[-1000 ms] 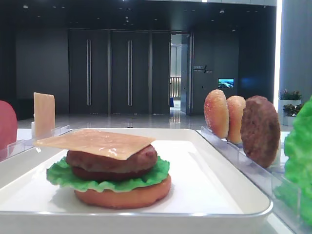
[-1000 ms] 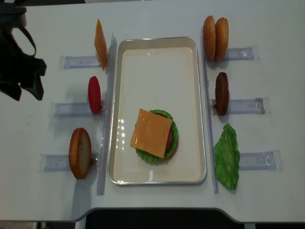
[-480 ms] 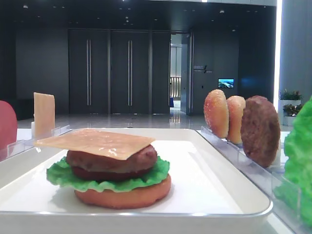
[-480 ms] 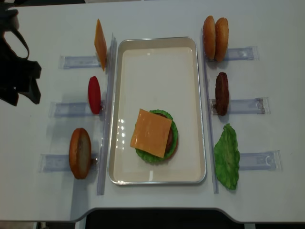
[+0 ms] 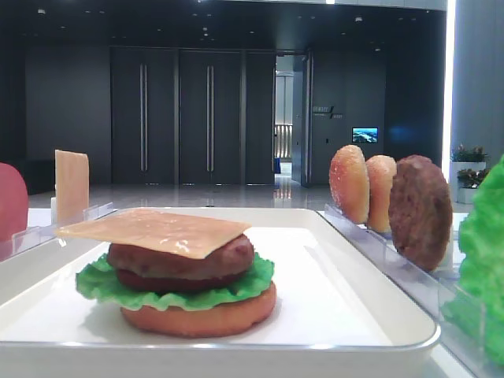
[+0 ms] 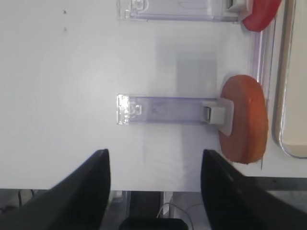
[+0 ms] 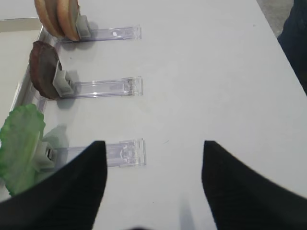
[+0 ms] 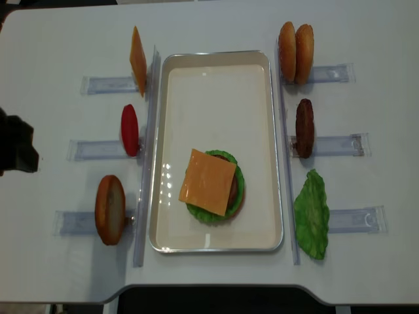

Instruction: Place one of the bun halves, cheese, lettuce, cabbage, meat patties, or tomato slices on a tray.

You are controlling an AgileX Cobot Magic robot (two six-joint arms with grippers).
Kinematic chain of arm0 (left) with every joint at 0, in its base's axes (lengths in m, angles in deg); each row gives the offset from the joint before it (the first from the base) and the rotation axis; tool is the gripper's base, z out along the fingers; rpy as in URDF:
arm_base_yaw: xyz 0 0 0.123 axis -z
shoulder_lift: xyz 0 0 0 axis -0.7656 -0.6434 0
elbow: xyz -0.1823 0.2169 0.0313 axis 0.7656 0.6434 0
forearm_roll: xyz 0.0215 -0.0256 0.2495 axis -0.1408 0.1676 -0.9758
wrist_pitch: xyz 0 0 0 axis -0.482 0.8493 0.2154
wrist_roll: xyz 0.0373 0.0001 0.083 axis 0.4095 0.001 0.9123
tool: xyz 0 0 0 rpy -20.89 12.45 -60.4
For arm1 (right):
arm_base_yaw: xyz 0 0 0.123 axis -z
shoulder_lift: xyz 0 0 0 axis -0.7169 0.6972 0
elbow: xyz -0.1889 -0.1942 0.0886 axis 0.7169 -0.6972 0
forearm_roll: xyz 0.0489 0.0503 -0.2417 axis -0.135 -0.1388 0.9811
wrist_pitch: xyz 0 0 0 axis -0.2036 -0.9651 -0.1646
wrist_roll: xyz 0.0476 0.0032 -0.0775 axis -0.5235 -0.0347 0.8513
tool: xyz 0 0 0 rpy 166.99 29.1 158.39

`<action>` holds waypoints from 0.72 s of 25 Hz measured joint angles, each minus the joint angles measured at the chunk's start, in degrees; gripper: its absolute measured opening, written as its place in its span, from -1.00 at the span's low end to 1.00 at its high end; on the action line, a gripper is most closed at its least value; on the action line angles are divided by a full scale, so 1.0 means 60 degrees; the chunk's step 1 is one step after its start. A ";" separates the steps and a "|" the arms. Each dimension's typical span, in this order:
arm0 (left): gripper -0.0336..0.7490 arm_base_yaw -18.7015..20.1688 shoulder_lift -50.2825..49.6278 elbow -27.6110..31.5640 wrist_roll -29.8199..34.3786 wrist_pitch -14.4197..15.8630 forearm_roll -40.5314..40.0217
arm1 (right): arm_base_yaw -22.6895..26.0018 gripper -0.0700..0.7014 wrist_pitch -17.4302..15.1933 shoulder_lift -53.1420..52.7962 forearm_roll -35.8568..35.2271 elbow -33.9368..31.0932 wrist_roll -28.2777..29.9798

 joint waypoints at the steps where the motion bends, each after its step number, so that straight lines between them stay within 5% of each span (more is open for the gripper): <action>1: 0.24 0.0000 0.0327 0.0158 0.0000 0.0012 0.0000 | 0.0000 0.26 0.0000 0.0000 0.0000 0.0000 0.0000; 18: 0.24 0.0000 0.5543 0.2439 0.0310 0.0210 0.0401 | 0.0000 0.26 0.0000 0.0000 0.0000 0.0000 0.0000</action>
